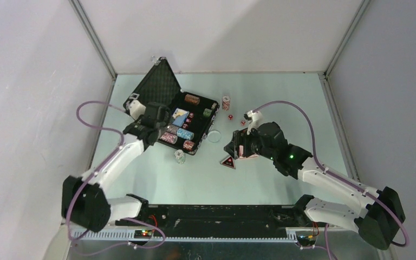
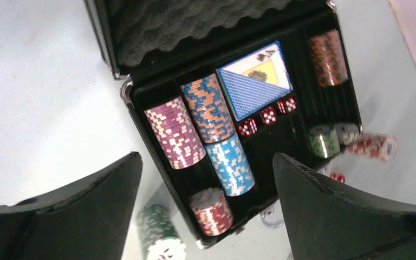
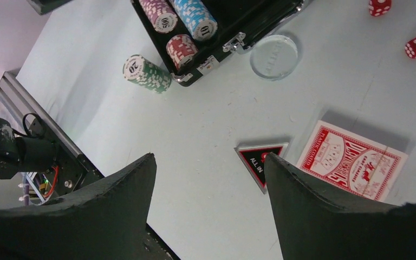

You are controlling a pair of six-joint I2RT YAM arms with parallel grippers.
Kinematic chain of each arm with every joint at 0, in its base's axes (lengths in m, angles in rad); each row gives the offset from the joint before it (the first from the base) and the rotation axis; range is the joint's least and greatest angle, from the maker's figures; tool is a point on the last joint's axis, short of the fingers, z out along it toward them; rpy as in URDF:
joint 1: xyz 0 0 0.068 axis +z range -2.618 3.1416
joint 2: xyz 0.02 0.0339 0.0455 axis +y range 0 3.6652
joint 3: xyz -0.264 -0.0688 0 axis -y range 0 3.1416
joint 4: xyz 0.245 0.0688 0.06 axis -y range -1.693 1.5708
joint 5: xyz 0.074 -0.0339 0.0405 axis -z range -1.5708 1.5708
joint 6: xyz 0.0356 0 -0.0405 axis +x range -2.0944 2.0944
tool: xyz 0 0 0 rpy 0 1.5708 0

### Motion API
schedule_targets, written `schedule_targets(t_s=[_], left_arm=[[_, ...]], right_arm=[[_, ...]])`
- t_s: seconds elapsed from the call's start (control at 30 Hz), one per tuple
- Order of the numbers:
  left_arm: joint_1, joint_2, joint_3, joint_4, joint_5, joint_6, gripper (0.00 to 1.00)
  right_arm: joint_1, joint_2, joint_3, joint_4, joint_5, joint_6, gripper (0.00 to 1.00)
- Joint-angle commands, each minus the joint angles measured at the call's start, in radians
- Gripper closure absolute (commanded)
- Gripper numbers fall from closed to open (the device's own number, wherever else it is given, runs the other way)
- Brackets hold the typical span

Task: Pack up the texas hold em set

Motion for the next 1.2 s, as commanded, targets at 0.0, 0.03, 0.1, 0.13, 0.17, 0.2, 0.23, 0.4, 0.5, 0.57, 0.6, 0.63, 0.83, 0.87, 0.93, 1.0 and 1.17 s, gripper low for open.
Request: schedule_targets(t_s=[0.0, 0.03, 0.1, 0.13, 0.17, 0.2, 0.23, 0.4, 0.5, 0.57, 0.6, 0.63, 0.83, 0.87, 0.93, 1.0, 1.17], left_arm=[[0.003, -0.155, -0.075, 0.071, 0.102, 0.364, 0.01], [0.001, -0.181, -0.124, 0.114, 0.178, 0.451, 0.01], [-0.007, -0.269, -0.209, 0.19, 0.3, 0.539, 0.0], [-0.021, -0.331, -0.236, 0.212, 0.355, 0.557, 0.0], [-0.031, -0.358, -0.288, 0.242, 0.366, 0.578, 0.0], [-0.064, -0.413, -0.309, 0.252, 0.354, 0.584, 0.0], [-0.086, -0.458, -0.336, 0.254, 0.336, 0.583, 0.0], [-0.228, -0.467, -0.342, 0.193, 0.215, 0.56, 0.0], [-0.275, -0.387, -0.334, 0.179, 0.209, 0.561, 0.0], [-0.292, -0.334, -0.326, 0.175, 0.208, 0.557, 0.0], [-0.294, -0.315, -0.322, 0.16, 0.191, 0.548, 0.0], [-0.296, -0.281, -0.308, 0.148, 0.177, 0.541, 0.0], [-0.297, -0.184, -0.268, 0.087, 0.062, 0.494, 0.1], [-0.297, -0.178, -0.279, 0.114, 0.062, 0.493, 0.11], [-0.298, -0.169, -0.289, 0.147, 0.06, 0.49, 0.17], [-0.297, -0.16, -0.293, 0.175, 0.062, 0.49, 0.25], [-0.298, -0.116, -0.267, 0.187, 0.082, 0.502, 0.35]], right_arm=[[0.028, 0.025, -0.015, 0.095, -0.03, -0.026, 0.23], [0.033, 0.029, -0.016, 0.101, -0.016, -0.028, 0.23], [0.04, 0.036, -0.016, 0.12, 0.0, -0.028, 0.23], [0.04, 0.039, -0.016, 0.124, 0.003, -0.026, 0.23], [0.04, 0.04, -0.016, 0.132, 0.006, -0.026, 0.23], [0.041, 0.041, -0.016, 0.134, 0.007, -0.027, 0.23], [0.041, 0.041, -0.016, 0.136, 0.008, -0.029, 0.23], [0.042, 0.032, -0.016, 0.137, 0.014, -0.035, 0.23], [0.042, 0.025, -0.017, 0.136, 0.024, -0.035, 0.23], [0.042, 0.022, -0.016, 0.131, 0.027, -0.029, 0.23], [0.043, 0.021, -0.016, 0.127, 0.027, -0.027, 0.23], [0.042, 0.017, -0.016, 0.119, 0.028, -0.022, 0.23], [0.044, 0.005, -0.02, 0.083, 0.042, -0.016, 0.25], [0.044, 0.001, -0.022, 0.085, 0.042, -0.015, 0.25], [0.044, -0.005, -0.028, 0.09, 0.043, -0.013, 0.25], [0.043, -0.006, -0.031, 0.092, 0.042, -0.011, 0.25], [0.042, -0.004, -0.032, 0.097, 0.036, -0.008, 0.26]])
